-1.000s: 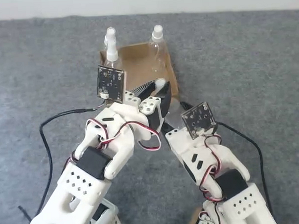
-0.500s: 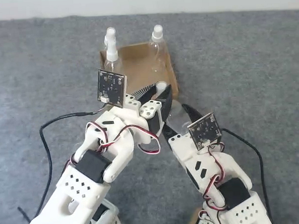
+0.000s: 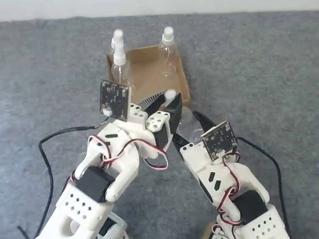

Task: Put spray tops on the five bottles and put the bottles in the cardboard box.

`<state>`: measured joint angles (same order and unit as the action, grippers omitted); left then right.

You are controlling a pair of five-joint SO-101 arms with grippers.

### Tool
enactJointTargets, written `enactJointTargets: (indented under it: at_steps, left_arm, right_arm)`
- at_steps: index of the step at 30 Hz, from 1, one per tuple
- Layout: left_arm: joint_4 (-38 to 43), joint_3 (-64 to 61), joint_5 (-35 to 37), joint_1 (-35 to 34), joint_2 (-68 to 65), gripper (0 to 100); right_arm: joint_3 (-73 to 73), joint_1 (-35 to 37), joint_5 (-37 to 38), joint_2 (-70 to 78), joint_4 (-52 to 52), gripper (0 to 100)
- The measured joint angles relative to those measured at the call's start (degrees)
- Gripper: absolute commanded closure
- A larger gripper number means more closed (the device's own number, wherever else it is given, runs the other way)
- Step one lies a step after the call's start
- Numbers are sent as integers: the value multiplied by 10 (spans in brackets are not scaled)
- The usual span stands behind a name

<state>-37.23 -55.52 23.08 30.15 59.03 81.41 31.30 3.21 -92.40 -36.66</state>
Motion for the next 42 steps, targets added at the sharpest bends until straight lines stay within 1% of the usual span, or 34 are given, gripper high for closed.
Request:
enactJointTargets:
  at_steps: [3, 6, 11, 15, 20, 25, 35, 39, 42]
  left_arm:
    - [-2, -33, 0, 0, 51, 848]
    - [-6, -70, 0, 3, 96, 819]
    - [-11, -101, 0, 7, 138, 814]
    - [-11, -103, -1, 9, 156, 800]
    - [-24, -103, -32, 9, 185, 798]
    - [-43, -103, -37, 5, 233, 797]
    - [-47, -103, -37, -91, 299, 797]
    - [-47, -134, -39, -130, 322, 797]
    - [-48, -156, -40, -172, 353, 797]
  right_arm:
    - [-1, 1, 0, -1, 0, 978]
    - [-1, -3, -1, -1, 0, 978]
    - [-2, -3, -1, -2, 0, 978]
    - [-2, -3, -1, -2, 0, 978]
    - [-2, 0, -1, -2, 0, 978]
    - [-2, 0, -1, -2, 0, 978]
    - [-2, 1, -1, -2, 0, 978]
    - [-2, 1, -1, -2, 0, 978]
    - [-2, 1, -1, -2, 0, 978]
